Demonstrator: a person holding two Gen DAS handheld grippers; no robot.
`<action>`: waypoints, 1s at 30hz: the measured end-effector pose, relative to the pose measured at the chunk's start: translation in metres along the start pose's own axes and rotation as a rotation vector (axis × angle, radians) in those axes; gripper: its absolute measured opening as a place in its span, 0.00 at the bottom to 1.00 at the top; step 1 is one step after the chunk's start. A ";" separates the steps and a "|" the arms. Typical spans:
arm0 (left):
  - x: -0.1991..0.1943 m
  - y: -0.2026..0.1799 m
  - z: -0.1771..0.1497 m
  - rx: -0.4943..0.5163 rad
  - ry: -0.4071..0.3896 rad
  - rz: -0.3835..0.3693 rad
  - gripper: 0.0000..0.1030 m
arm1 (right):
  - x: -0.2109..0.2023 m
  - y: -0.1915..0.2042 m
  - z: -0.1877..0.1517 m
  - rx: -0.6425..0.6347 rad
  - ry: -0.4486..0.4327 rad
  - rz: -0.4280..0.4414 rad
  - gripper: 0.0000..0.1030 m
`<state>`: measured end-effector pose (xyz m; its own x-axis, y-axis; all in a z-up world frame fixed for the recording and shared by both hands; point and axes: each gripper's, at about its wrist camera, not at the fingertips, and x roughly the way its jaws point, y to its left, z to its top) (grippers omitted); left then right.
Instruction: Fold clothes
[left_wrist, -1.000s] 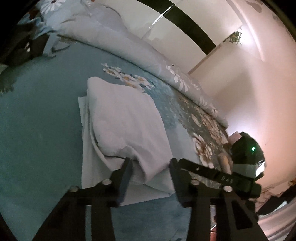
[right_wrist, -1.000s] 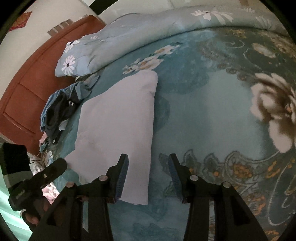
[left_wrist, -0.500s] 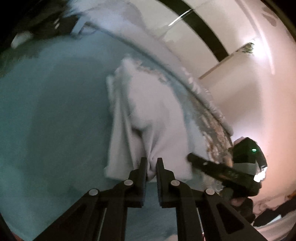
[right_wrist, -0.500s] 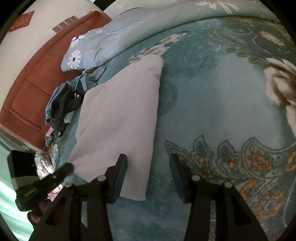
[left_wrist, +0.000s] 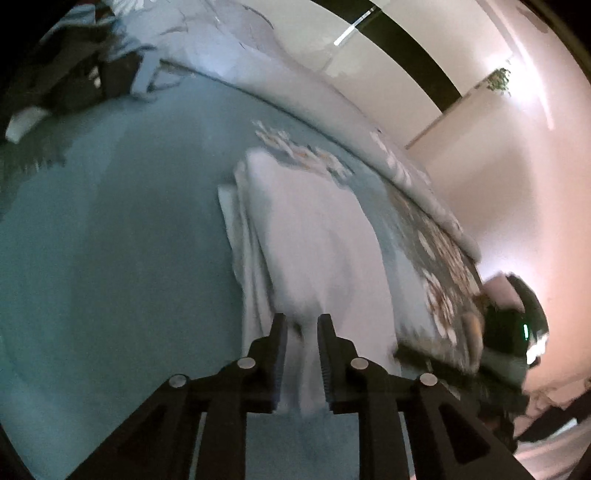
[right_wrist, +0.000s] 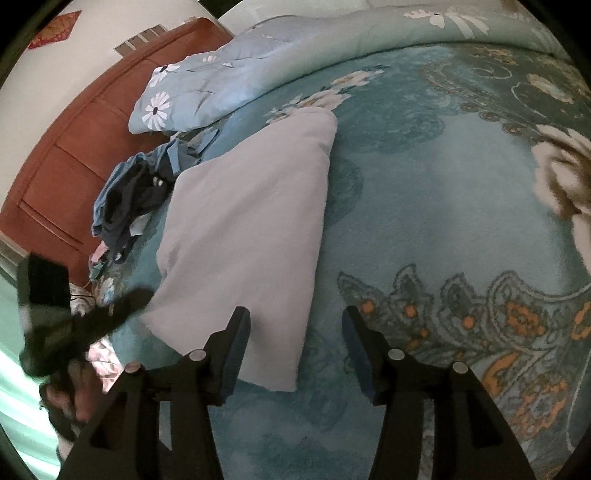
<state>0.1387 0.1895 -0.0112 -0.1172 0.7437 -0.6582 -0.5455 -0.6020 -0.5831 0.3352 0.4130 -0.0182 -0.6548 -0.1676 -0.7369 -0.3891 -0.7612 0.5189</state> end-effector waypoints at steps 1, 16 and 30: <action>0.002 0.003 0.011 -0.005 -0.009 0.009 0.34 | 0.000 0.000 -0.001 0.001 0.005 0.019 0.52; 0.050 0.007 0.072 0.046 0.011 0.052 0.24 | 0.002 -0.007 -0.007 0.043 0.040 0.132 0.52; 0.055 0.027 0.091 0.027 0.015 0.036 0.06 | -0.003 -0.004 -0.012 -0.019 0.033 0.131 0.53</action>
